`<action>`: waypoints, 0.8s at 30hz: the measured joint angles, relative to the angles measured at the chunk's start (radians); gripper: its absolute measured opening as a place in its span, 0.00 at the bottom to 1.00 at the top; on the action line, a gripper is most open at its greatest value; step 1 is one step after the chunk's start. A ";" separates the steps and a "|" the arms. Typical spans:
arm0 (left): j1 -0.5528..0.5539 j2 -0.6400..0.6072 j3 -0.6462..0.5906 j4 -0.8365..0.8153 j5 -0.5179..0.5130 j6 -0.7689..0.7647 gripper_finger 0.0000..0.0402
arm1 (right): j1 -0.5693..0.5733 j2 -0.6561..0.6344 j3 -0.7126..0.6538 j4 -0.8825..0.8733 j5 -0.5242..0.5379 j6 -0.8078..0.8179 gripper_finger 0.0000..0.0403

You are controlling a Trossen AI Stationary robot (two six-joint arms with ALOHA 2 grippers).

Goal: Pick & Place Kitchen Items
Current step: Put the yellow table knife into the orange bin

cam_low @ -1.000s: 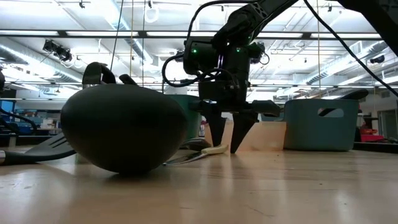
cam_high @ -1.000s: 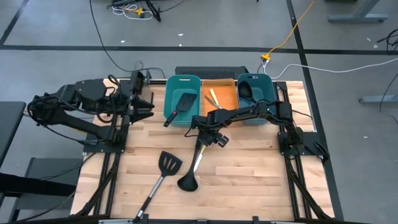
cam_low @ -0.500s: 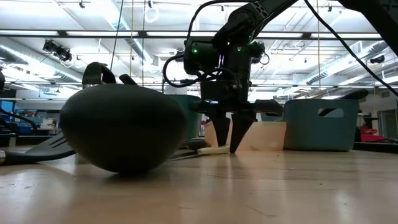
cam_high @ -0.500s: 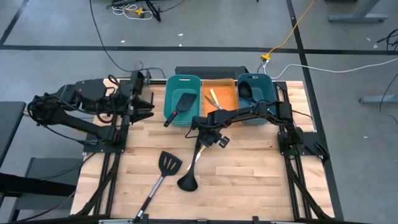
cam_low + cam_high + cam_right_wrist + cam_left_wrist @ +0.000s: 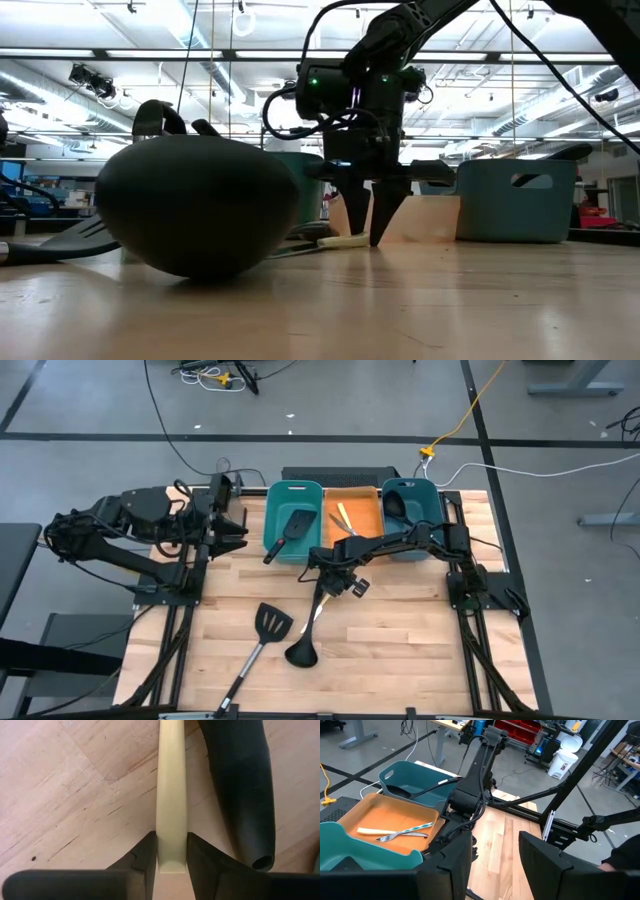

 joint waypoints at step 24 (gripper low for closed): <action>0.000 0.000 0.000 0.001 0.000 -0.018 0.41 | 0.000 -0.030 -0.002 -0.149 0.002 0.099 0.23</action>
